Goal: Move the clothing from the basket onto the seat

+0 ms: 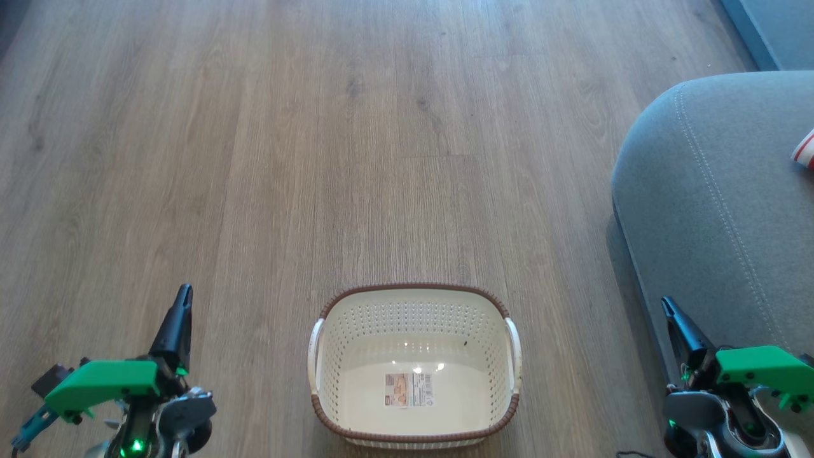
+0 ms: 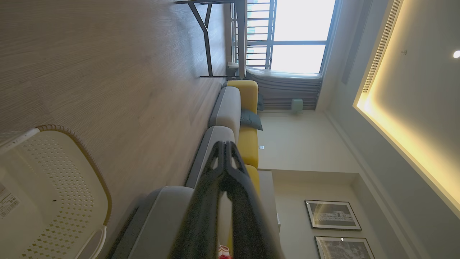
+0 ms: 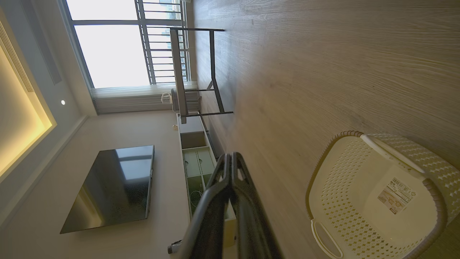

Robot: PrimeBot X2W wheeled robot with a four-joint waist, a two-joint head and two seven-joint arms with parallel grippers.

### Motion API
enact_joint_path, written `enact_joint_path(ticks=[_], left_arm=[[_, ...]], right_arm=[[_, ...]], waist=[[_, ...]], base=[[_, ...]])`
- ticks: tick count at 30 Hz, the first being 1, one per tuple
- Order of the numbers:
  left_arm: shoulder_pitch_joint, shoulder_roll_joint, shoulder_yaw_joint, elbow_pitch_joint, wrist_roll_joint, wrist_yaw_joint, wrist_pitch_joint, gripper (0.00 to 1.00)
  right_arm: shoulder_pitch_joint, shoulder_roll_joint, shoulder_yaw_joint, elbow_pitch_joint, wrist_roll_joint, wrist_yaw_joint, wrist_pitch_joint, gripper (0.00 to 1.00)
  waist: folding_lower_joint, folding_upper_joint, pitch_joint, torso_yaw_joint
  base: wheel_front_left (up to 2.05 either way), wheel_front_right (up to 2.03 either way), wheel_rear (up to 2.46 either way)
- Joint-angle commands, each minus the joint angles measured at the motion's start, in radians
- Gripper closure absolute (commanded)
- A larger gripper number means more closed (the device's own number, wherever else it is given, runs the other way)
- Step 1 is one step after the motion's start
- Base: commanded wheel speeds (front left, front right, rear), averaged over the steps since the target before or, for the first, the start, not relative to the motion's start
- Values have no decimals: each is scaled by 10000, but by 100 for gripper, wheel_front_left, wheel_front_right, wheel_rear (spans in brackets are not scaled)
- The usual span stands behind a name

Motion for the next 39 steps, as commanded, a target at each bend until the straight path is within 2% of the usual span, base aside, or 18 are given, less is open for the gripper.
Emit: enact_joint_path(ticks=[1,39], left_arm=[[-559,45,360,-354,-40,-71,71,100],[-559,45,359,-355,-40,-71,70,100]], right_arm=[[-504,-47,169,-412,59,23,76,100],[-504,-47,170,-412,60,23,75,100]], waist=[[0,0,0,1],[0,0,0,1]], base=[[0,0,0],[0,0,0]])
